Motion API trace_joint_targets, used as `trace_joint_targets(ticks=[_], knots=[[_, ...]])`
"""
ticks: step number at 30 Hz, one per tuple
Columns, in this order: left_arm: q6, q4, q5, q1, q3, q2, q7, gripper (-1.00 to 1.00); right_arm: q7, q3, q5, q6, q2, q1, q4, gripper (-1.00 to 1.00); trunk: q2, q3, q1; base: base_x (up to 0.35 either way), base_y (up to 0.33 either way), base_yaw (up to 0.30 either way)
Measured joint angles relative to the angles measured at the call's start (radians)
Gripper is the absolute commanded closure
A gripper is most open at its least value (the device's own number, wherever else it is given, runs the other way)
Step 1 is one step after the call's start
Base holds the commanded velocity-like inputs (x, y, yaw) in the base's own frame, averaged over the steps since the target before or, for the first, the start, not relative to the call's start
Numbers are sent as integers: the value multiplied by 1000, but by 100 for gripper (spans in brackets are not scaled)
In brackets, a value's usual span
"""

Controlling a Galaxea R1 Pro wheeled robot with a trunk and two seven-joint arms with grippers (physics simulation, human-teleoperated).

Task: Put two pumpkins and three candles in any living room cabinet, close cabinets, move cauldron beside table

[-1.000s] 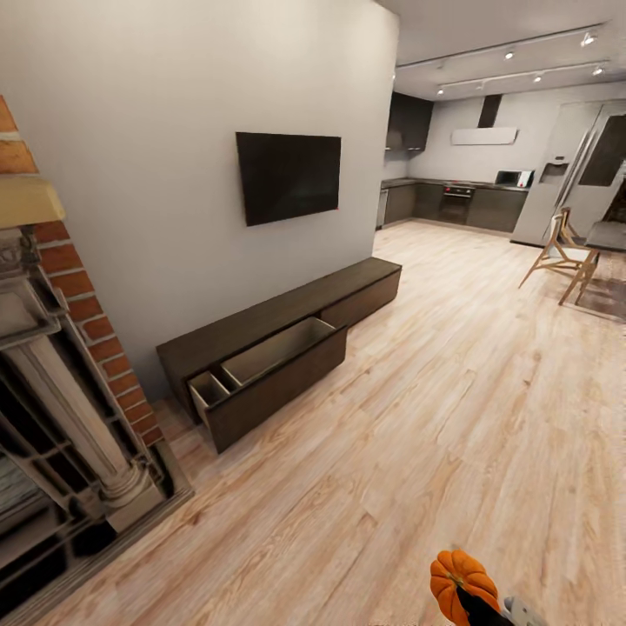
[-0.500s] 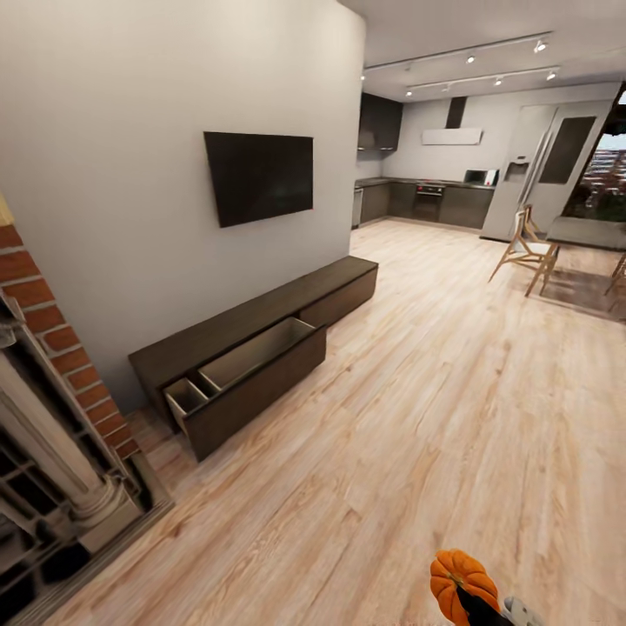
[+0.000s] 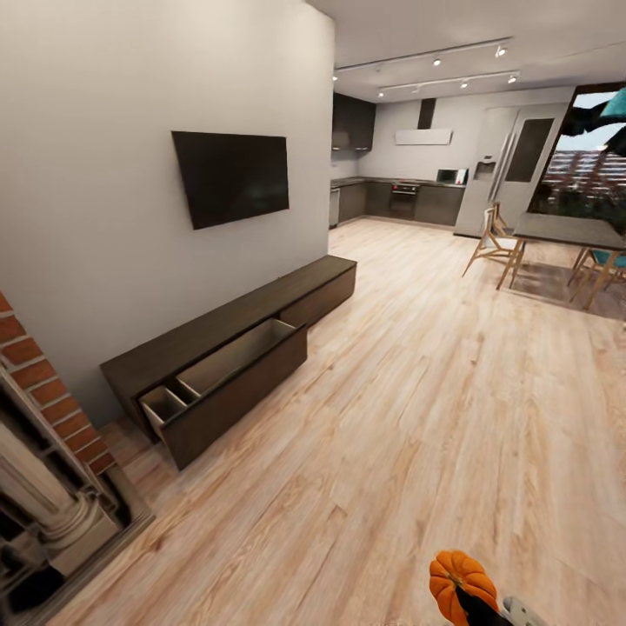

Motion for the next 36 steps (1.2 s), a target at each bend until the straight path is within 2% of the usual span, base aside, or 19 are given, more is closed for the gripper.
trace_joint_targets(ticks=[36], knots=[[0, 0, 0, 0, 0, 0, 0, -100, 11, 0, 1, 1, 0, 0, -3, 100, 0, 0, 0, 0, 0, -165]])
